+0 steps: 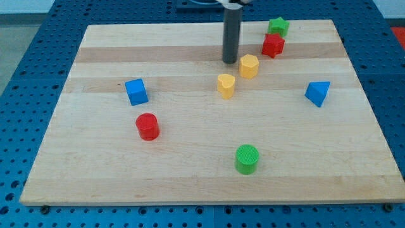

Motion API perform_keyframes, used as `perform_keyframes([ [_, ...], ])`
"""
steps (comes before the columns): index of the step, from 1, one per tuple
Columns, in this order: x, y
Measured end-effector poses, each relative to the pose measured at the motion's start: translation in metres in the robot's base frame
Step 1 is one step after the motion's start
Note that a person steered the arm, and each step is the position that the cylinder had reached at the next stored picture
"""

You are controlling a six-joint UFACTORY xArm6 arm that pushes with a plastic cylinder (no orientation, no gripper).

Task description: Move yellow hexagon towards red star

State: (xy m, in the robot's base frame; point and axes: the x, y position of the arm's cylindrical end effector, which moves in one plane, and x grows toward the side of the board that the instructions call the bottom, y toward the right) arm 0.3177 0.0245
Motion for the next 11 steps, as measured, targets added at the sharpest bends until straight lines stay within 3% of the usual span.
perform_keyframes([
  [1, 0.010, -0.017],
  [2, 0.046, -0.011],
  [3, 0.047, -0.011],
  [5, 0.047, 0.049],
  [11, 0.029, 0.038],
])
